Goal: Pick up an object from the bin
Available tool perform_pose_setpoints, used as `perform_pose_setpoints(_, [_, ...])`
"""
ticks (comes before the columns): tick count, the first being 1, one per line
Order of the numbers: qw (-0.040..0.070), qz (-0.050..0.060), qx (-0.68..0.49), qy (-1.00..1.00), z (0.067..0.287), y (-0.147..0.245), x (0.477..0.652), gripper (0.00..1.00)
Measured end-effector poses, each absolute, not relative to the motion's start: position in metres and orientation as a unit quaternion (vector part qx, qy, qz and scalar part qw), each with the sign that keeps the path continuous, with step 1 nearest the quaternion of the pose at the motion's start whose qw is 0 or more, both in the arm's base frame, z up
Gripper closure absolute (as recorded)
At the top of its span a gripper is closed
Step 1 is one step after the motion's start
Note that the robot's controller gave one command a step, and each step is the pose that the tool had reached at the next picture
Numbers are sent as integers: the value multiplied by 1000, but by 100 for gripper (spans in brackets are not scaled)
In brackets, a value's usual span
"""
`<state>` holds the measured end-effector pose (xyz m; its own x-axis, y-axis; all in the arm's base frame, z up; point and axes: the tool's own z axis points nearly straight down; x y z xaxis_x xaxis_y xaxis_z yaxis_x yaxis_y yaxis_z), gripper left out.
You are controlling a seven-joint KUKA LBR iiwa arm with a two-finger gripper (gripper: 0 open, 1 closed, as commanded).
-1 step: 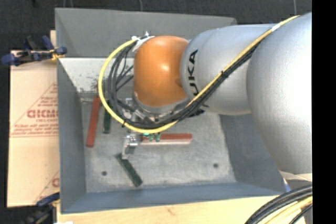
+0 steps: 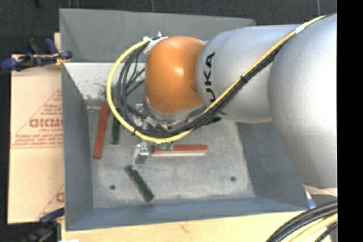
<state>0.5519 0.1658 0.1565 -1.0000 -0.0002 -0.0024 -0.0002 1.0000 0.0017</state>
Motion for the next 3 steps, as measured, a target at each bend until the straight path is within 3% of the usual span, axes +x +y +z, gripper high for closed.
perform_pose_setpoints(1, [4, 1, -14, 1000, 102, 130, 554, 0])
perform_pose_setpoints(2, [2, 0, -86, 996, 77, 113, 551, 0])
perform_pose_setpoints(3, [2, 0, -124, 992, 78, 131, 536, 0])
